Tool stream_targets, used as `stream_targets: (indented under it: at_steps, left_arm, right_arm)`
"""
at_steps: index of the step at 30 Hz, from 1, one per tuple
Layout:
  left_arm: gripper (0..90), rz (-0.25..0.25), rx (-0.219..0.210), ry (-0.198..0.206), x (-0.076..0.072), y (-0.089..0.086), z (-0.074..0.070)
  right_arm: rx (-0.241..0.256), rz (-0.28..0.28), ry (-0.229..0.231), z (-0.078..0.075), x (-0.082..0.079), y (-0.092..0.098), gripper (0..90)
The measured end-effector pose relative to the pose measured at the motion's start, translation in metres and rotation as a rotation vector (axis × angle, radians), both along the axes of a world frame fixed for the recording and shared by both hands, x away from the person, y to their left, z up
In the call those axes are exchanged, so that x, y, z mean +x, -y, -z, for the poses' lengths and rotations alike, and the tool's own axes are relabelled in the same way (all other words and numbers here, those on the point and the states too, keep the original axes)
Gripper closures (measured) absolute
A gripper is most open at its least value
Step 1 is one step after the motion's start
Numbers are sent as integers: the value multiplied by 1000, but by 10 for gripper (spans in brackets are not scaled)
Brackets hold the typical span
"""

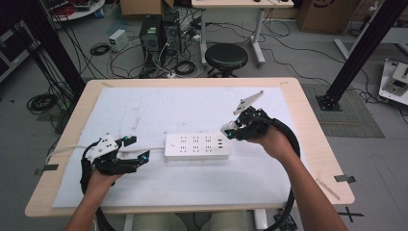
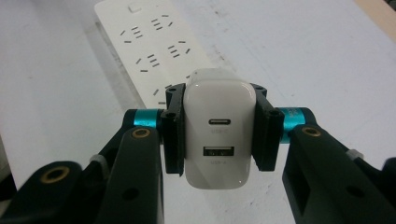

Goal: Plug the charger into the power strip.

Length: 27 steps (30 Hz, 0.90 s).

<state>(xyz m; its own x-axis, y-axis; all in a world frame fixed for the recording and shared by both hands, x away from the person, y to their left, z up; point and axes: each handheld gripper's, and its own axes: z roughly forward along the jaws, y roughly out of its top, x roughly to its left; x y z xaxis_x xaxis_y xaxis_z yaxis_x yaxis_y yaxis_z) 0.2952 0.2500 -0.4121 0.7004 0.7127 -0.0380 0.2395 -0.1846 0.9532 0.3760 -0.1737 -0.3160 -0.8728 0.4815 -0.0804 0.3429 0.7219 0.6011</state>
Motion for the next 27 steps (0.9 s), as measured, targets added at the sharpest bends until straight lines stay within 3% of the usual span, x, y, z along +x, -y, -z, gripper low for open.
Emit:
stream_targets:
  at_steps: [13,19,27]
  left_arm:
    - [227,1,-20,-8,0,-4,5]
    - [227,6,-21,-10,2,-5,7]
    - [227,10,-24,-17,1,-5,10]
  right_arm:
    - [-48,-77,-47,9,20,-30,633]
    - [-50,-111,-95,17,28,-36,633]
    - [-84,-144,-98,24,36,-35,634]
